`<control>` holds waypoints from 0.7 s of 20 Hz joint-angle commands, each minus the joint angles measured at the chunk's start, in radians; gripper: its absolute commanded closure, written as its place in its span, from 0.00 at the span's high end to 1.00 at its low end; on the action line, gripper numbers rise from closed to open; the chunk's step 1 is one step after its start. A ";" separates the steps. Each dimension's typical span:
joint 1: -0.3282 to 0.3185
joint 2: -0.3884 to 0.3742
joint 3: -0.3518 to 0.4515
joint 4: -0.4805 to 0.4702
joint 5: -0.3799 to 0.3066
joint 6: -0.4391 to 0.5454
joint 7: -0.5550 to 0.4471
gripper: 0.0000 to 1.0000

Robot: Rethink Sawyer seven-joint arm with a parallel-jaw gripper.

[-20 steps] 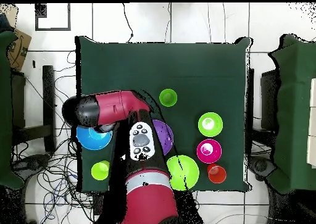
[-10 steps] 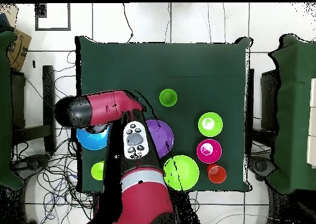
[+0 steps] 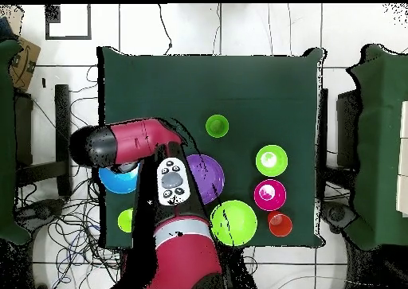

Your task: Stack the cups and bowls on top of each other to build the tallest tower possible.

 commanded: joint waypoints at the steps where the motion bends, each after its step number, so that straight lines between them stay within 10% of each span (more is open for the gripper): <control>1: 0.007 0.056 0.040 0.052 -0.081 -0.098 0.072 1.00; 14: 0.010 0.080 0.020 0.056 -0.140 -0.143 0.060 1.00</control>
